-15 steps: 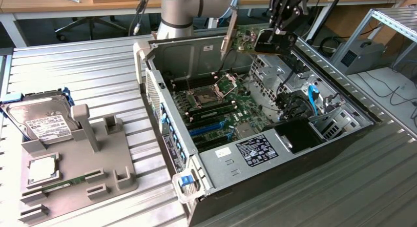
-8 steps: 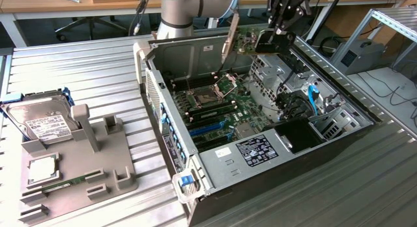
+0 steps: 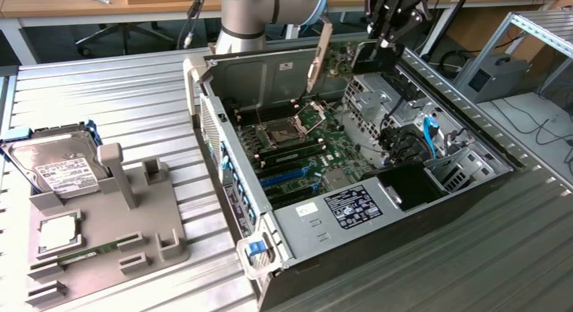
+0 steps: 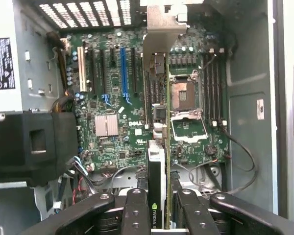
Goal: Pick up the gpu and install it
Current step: 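Insert the gpu into the slot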
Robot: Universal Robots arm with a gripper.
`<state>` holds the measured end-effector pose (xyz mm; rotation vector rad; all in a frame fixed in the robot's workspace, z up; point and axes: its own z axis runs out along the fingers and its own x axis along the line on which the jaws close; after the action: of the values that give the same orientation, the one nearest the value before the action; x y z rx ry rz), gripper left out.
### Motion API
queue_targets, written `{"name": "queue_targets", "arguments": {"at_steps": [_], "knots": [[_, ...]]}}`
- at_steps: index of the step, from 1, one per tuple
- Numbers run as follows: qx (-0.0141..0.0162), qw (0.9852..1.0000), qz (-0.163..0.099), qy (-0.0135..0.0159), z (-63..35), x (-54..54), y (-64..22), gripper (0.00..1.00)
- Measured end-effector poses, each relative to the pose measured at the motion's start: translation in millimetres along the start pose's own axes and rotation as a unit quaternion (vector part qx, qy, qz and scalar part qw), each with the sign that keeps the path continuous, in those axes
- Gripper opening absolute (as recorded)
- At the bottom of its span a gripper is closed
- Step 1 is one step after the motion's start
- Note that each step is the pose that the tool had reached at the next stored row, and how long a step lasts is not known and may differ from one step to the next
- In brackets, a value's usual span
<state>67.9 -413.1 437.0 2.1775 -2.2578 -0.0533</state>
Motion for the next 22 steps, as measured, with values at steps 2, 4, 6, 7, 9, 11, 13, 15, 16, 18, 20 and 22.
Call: {"name": "queue_targets", "arguments": {"at_steps": [2,4,6,7,9,11,13,15,16,18,20,22], "knots": [[-0.0001,1.0,-0.005,0.0002,0.0,-0.1,0.0,0.27],[-0.0001,1.0,-0.005,0.0002,0.0,-0.1,0.0,0.27],[-0.0001,1.0,-0.006,0.0002,0.1,-0.1,0.2,0.27],[-0.0001,1.0,-0.006,0.0002,0.3,-0.1,0.5,0.27],[-0.0002,1.0,-0.009,0.0003,1.0,-0.1,0.8,0.27],[-0.0003,0.9999,-0.011,0.0004,1.6,-0.1,0.9,0.27],[-0.0003,0.9999,-0.013,0.0003,3.6,0.0,0.9,0.27],[-0.0003,0.9999,-0.013,0.0003,6.3,0.1,0.9,0.27],[-0.0003,0.9999,-0.013,0.0004,8.1,0.1,0.9,0.27],[-0.0003,0.9999,-0.013,0.0004,11.4,0.2,0.9,0.27],[-0.0003,0.9999,-0.014,0.0004,14.3,0.2,1.0,0.27],[-0.0003,0.9999,-0.014,0.0004,18.0,0.3,0.9,0.27]]}}
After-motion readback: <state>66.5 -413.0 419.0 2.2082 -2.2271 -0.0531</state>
